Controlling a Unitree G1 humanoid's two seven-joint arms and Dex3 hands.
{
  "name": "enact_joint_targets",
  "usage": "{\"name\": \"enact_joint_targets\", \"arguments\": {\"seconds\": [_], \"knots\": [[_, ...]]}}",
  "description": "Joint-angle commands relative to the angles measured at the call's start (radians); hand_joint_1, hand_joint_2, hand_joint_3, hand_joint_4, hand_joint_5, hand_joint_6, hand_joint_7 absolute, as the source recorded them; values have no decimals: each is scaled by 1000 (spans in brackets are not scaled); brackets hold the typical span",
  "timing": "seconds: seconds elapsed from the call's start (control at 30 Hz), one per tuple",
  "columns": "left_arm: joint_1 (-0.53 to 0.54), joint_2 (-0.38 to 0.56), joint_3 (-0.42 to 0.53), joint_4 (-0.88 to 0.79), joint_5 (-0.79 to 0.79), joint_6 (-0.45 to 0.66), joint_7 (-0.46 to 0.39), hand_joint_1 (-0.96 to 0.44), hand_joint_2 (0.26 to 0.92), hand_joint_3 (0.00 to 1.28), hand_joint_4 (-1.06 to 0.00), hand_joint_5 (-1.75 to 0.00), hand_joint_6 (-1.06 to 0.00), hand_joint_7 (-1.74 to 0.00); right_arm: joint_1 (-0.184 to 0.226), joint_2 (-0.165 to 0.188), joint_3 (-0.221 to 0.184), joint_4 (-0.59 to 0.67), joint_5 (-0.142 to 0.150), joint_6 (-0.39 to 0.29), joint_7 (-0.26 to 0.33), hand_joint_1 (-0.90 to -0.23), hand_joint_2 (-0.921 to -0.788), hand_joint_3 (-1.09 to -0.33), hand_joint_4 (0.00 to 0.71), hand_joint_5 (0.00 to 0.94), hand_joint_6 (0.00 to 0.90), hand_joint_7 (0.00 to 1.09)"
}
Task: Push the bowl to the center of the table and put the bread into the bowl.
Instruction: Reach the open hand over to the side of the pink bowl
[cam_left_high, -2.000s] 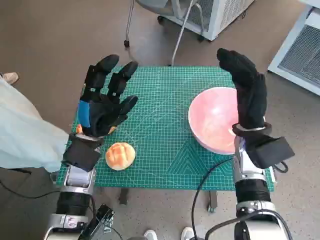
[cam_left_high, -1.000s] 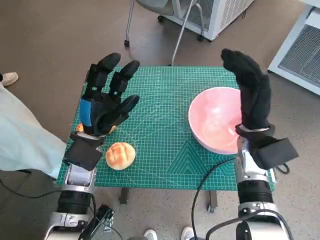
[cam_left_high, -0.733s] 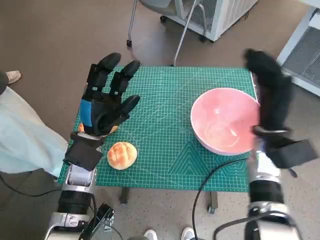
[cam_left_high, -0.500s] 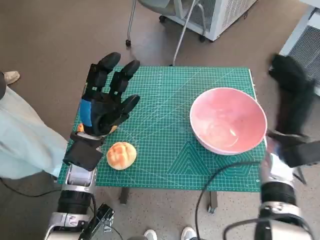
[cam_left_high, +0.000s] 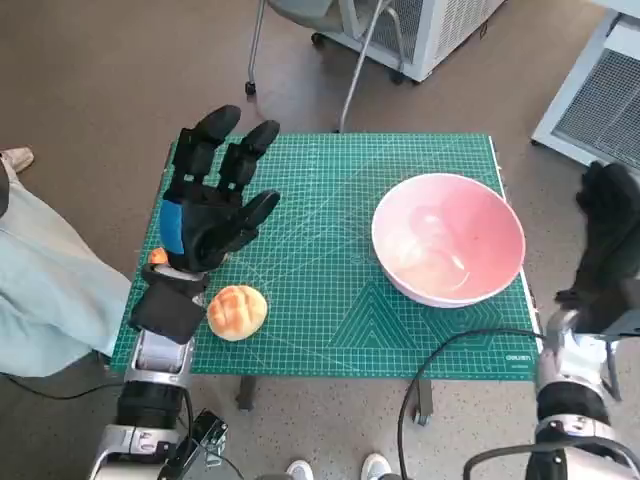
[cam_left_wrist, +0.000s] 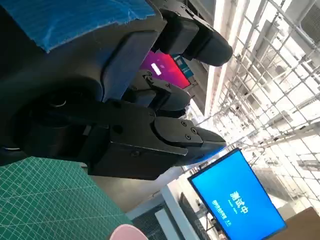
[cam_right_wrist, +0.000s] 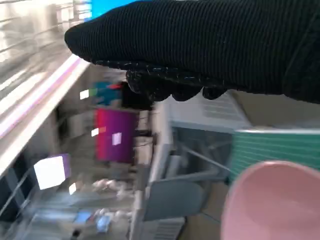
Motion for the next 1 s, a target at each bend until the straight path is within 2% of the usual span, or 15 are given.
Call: {"name": "enact_joint_targets", "arguments": {"seconds": [0.03, 0.1, 0.23, 0.4, 0.5, 0.87, 1.0], "knots": [[7, 4, 6, 5, -4, -7, 3, -52, 921, 176, -266, -526, -174, -791, 22, 41, -24, 40, 30, 73, 29, -337, -913, -682, 358, 1, 195, 597], [8, 8, 8, 5, -2, -7, 4, -51, 921, 176, -267, -526, -173, -793, 18, 55, -31, 51, 35, 104, 31, -332, -917, -666, 354, 1, 214, 558], [12, 12, 12, -3, -1, -2, 6, -43, 921, 178, -266, -530, -172, -798, 13, 77, -32, 64, 24, 156, 13, -329, -920, -644, 334, 0, 260, 490], [26, 18, 19, -33, 3, 13, 10, -34, 921, 179, -255, -554, -160, -825, -1, 110, -44, 71, 29, 210, 12, -339, -919, -636, 290, 0, 283, 474], [35, 20, 22, -52, 8, 20, 16, -33, 921, 180, -232, -606, -144, -860, -10, 126, -46, 72, 25, 232, 3, -354, -920, -634, 302, 9, 287, 473], [89, 29, 37, -158, 10, 83, 19, -16, 914, 197, -167, -744, -106, -944, -69, 198, -94, 76, 69, 282, 29, -373, -921, -636, 306, 9, 260, 465], [108, 31, 41, -196, 13, 106, 21, -12, 906, 213, -151, -774, -95, -967, -96, 224, -105, 77, 79, 290, 23, -379, -921, -632, 326, 8, 230, 558]]}}
